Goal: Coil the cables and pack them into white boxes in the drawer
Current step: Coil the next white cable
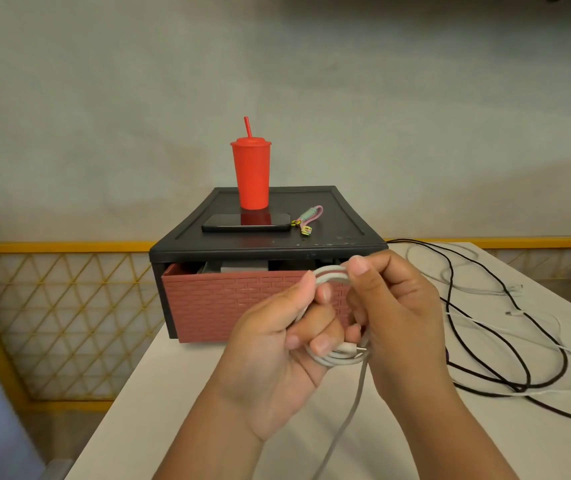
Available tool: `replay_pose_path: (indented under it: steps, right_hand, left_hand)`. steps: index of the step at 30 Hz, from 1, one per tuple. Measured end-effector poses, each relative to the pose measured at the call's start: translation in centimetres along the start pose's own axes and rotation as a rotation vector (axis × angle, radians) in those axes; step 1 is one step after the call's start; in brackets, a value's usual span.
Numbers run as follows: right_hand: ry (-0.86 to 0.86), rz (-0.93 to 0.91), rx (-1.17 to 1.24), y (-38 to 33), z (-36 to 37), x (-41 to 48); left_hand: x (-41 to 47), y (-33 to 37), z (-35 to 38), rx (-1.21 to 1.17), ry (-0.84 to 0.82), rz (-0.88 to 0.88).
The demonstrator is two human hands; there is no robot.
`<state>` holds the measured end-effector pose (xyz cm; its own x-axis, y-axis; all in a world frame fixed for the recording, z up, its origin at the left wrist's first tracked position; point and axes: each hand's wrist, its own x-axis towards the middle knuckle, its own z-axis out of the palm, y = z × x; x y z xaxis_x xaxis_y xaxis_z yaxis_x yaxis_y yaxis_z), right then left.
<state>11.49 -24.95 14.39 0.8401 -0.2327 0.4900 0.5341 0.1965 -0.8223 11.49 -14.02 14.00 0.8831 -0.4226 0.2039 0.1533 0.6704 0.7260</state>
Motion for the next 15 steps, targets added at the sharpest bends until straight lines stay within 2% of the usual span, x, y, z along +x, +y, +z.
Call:
replay_pose_path:
  steps: [4, 8, 12, 15]
  right_hand:
    - [-0.018, 0.018, -0.025, 0.6, -0.2, 0.2]
    - [-0.167, 0.082, -0.132, 1.2, -0.5, 0.5]
    - [-0.396, 0.195, -0.51, 2.6, -0.8, 0.7]
    - [-0.584, 0.396, -0.608, 3.1, -0.6, 0.2]
  left_hand:
    - [0.1, -0.1, 0.1, -0.16, 0.031, 0.062]
    - [0.3, 0.7, -0.8, -0.2, 0.038, 0.205]
    - [0.2, 2.3, -2.5, -0.097, 0.005, 0.403]
    - [0.2, 3.0, -4.0, 0.084, -0.042, 0.515]
